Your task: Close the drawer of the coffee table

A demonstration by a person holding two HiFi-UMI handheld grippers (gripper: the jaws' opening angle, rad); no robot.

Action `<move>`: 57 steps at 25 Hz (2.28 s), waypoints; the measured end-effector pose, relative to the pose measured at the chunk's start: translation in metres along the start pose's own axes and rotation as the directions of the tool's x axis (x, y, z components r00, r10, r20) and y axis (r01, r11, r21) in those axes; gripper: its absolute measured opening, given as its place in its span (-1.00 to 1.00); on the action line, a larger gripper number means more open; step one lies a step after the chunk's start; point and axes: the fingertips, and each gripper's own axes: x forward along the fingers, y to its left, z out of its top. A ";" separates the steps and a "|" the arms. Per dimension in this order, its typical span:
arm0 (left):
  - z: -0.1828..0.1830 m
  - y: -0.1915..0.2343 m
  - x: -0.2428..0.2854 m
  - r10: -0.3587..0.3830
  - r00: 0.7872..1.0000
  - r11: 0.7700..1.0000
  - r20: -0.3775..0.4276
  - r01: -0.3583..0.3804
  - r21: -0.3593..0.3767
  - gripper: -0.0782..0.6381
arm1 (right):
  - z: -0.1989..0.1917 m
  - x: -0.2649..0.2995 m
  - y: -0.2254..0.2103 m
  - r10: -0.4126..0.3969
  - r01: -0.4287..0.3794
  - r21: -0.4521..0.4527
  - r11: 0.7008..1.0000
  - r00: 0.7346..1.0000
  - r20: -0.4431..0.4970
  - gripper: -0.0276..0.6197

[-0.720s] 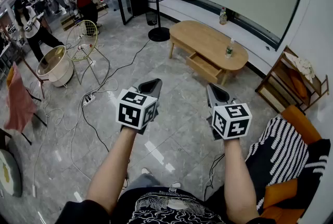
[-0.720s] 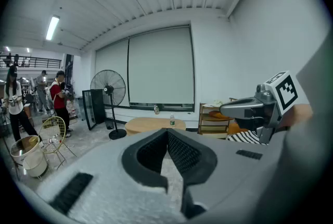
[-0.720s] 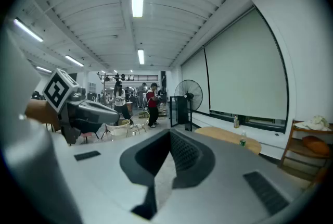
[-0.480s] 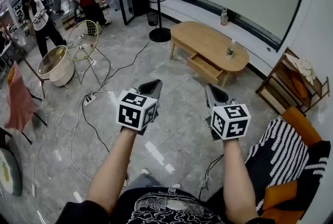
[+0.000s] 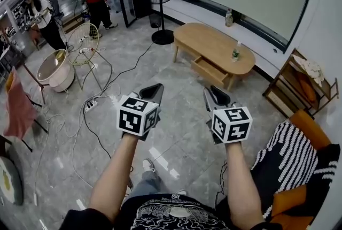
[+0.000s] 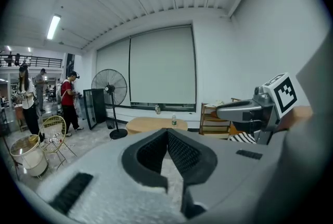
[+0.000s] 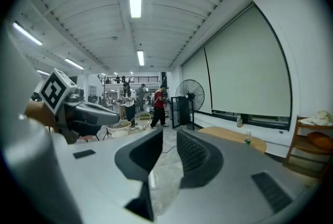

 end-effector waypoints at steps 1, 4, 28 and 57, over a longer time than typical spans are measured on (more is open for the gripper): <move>0.000 0.003 0.003 -0.003 1.000 1.000 -0.001 0.003 0.000 -0.78 | 0.000 0.004 0.000 -0.001 0.001 0.003 1.000 1.000 -0.001 -0.63; -0.001 0.016 0.013 -0.015 1.000 1.000 -0.005 0.015 0.000 -0.78 | 0.001 0.021 0.000 -0.008 0.008 0.004 1.000 1.000 -0.007 -0.50; 0.026 0.229 0.142 -0.233 0.972 0.972 -0.021 0.233 0.008 -0.78 | 0.027 0.245 0.015 -0.210 0.215 0.067 0.974 0.974 -0.080 0.05; 0.055 0.292 0.301 -0.336 0.941 0.937 -0.050 0.339 0.089 -0.78 | 0.018 0.356 -0.089 -0.345 0.353 0.130 0.927 0.935 -0.082 0.06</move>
